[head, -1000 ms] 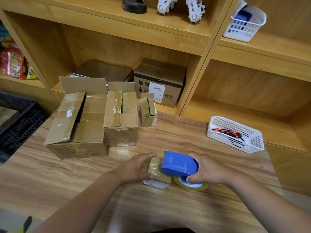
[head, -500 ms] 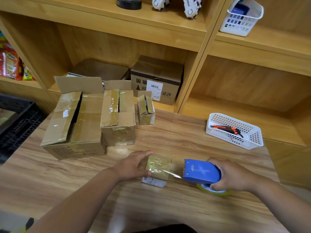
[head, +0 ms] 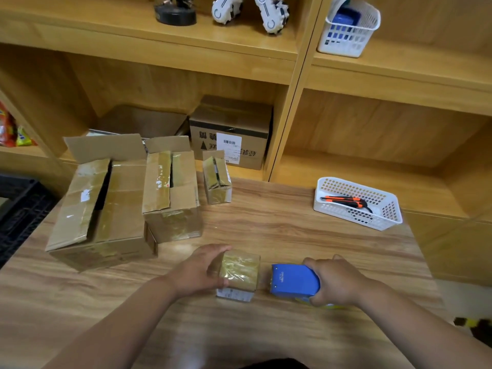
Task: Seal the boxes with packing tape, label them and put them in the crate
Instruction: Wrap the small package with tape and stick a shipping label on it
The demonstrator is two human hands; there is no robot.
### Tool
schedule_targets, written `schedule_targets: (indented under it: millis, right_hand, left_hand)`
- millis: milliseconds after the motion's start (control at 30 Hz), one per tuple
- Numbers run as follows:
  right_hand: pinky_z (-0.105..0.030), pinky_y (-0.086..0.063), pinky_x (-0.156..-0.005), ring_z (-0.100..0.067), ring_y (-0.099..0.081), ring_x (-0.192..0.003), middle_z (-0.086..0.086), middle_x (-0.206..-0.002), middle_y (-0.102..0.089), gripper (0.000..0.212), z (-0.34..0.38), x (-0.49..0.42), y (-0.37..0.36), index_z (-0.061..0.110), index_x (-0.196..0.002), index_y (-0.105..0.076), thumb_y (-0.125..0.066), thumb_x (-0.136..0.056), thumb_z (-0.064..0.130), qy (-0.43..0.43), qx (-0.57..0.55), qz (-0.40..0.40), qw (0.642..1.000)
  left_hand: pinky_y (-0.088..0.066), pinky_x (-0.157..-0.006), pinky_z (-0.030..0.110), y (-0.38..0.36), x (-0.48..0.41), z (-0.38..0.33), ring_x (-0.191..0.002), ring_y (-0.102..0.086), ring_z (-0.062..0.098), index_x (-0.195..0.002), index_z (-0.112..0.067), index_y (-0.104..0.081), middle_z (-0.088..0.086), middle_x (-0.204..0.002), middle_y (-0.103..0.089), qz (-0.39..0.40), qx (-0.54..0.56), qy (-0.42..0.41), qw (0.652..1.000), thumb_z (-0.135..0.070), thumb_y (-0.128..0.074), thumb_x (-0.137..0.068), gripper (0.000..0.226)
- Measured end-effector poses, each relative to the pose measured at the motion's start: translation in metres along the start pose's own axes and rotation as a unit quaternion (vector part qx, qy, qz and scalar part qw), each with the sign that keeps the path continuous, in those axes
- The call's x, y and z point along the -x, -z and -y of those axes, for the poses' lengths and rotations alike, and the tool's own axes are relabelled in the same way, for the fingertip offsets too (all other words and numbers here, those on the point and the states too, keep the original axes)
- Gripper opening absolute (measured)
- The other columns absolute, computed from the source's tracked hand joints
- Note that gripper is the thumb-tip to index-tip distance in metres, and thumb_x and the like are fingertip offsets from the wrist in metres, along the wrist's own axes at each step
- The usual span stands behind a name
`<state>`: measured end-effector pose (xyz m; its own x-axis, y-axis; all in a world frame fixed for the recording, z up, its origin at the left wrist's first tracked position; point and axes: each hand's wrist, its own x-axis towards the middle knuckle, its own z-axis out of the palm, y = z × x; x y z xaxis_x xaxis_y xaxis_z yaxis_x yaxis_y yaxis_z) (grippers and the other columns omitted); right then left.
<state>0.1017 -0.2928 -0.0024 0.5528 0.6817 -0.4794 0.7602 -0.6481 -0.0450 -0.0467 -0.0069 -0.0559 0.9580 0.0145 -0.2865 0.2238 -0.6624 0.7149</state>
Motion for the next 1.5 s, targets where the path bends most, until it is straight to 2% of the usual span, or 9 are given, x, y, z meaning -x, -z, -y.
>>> schedule_targets:
  millis: [67,200,300,533,700,867,1300,1400,1500]
  right_hand:
    - [-0.029,-0.03,-0.081,-0.014,-0.042,-0.065,0.008,-0.091,-0.062,0.04,0.004,-0.005,-0.004,0.031,-0.096,-0.043,-0.063,-0.066,0.049,-0.003,0.002,0.0,1.0]
    - [-0.03,-0.027,-0.079,-0.018,-0.045,-0.07,0.006,-0.09,-0.06,0.041,0.013,-0.012,-0.007,0.03,-0.095,-0.04,-0.064,-0.067,0.049,0.001,0.01,-0.003,1.0]
    - [-0.03,-0.026,-0.079,-0.021,-0.052,-0.078,0.005,-0.093,-0.061,0.043,0.018,-0.015,-0.01,0.029,-0.098,-0.04,-0.063,-0.068,0.051,-0.001,0.005,-0.007,1.0]
    - [-0.031,-0.029,-0.081,-0.019,-0.054,-0.083,0.006,-0.099,-0.062,0.044,0.019,-0.011,-0.012,0.031,-0.101,-0.041,-0.063,-0.068,0.05,-0.013,-0.015,-0.02,1.0]
    - [-0.028,-0.025,-0.078,-0.013,-0.046,-0.072,0.009,-0.096,-0.061,0.042,0.013,0.0,-0.006,0.034,-0.099,-0.041,-0.063,-0.067,0.048,-0.014,-0.035,-0.04,0.998]
    - [-0.025,-0.032,-0.085,-0.012,-0.051,-0.072,0.011,-0.088,-0.062,0.046,0.009,0.008,0.005,0.032,-0.098,-0.042,-0.062,-0.062,0.052,-0.025,-0.075,-0.06,0.995]
    - [-0.027,-0.029,-0.085,-0.011,-0.047,-0.07,0.01,-0.094,-0.062,0.046,0.046,-0.003,0.021,0.032,-0.103,-0.045,-0.066,-0.067,0.053,0.016,-0.063,-0.036,0.997]
    - [-0.028,-0.03,-0.086,-0.014,-0.053,-0.075,0.009,-0.092,-0.062,0.044,0.054,-0.008,0.021,0.031,-0.099,-0.045,-0.066,-0.066,0.052,0.017,-0.063,-0.039,0.997]
    - [-0.029,-0.031,-0.087,-0.017,-0.056,-0.08,0.008,-0.091,-0.061,0.043,0.055,-0.011,0.022,0.03,-0.096,-0.045,-0.066,-0.065,0.051,0.014,-0.068,-0.029,0.997]
  left_hand:
    - [-0.015,-0.108,0.016,0.0,0.001,-0.006,-0.135,-0.019,0.004,-0.141,-0.037,-0.03,-0.008,-0.148,-0.029,-0.015,-0.021,-0.01,1.0,-0.044,-0.072,-0.076,0.078]
    - [0.003,-0.111,0.017,-0.001,-0.003,-0.025,-0.144,-0.004,0.008,-0.146,-0.022,-0.025,-0.004,-0.155,-0.02,-0.038,-0.181,-0.04,0.982,-0.042,-0.062,-0.079,0.08]
    - [0.012,-0.116,0.032,-0.011,-0.011,-0.051,-0.144,0.009,0.011,-0.149,-0.015,-0.016,0.001,-0.158,-0.007,-0.005,-0.303,-0.07,0.95,-0.042,-0.053,-0.079,0.084]
    - [-0.011,-0.115,0.036,-0.034,-0.026,-0.073,-0.13,-0.026,0.027,-0.147,-0.009,-0.015,0.01,-0.139,-0.032,0.01,-0.359,-0.066,0.931,-0.031,-0.066,-0.078,0.088]
    - [-0.001,-0.116,0.029,-0.026,-0.025,-0.061,-0.13,-0.026,0.02,-0.143,-0.014,-0.028,0.002,-0.136,-0.037,-0.014,-0.27,-0.08,0.959,-0.033,-0.074,-0.07,0.088]
    - [-0.024,-0.103,0.023,-0.013,-0.015,-0.052,-0.122,-0.025,0.01,-0.143,-0.029,-0.027,-0.013,-0.137,-0.039,-0.07,-0.161,-0.048,0.983,-0.047,-0.076,-0.06,0.098]
    - [-0.035,-0.079,0.012,-0.026,0.001,-0.018,-0.106,-0.046,0.008,-0.14,-0.023,-0.028,0.0,-0.129,-0.051,-0.014,-0.029,0.055,0.998,-0.022,-0.081,-0.065,0.092]
    - [-0.035,-0.091,0.015,-0.028,0.002,-0.012,-0.119,-0.044,0.013,-0.142,-0.02,-0.024,0.003,-0.136,-0.044,-0.018,-0.05,0.057,0.997,-0.023,-0.079,-0.067,0.093]
    - [-0.02,-0.112,0.022,-0.031,-0.001,-0.01,-0.139,-0.021,0.015,-0.148,-0.02,-0.014,0.0,-0.152,-0.021,-0.028,-0.126,0.038,0.991,-0.032,-0.077,-0.066,0.104]
